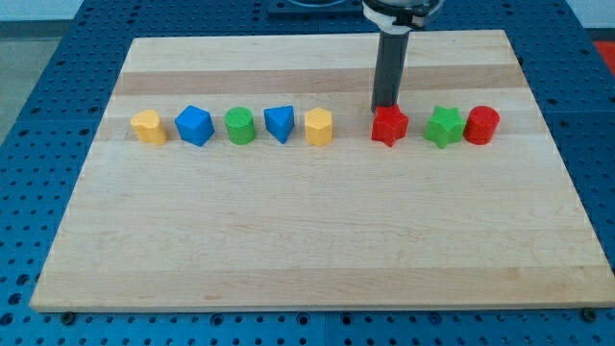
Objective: Slide the yellow heart to the bottom left of the blue cube
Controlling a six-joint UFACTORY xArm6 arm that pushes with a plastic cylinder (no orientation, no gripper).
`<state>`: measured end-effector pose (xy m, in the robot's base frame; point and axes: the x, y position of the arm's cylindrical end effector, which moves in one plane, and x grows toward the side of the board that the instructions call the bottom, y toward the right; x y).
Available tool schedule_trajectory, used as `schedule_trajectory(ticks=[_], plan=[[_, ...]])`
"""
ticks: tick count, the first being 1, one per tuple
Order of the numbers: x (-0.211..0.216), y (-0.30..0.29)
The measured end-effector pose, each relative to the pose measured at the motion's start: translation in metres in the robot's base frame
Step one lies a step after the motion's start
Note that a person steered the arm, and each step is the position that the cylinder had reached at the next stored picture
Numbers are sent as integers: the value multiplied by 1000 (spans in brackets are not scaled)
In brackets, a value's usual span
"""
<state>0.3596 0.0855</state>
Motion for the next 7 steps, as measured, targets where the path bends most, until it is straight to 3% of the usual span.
schedule_trajectory(ticks=[4,7], plan=[[-26,-39],[-46,-211]])
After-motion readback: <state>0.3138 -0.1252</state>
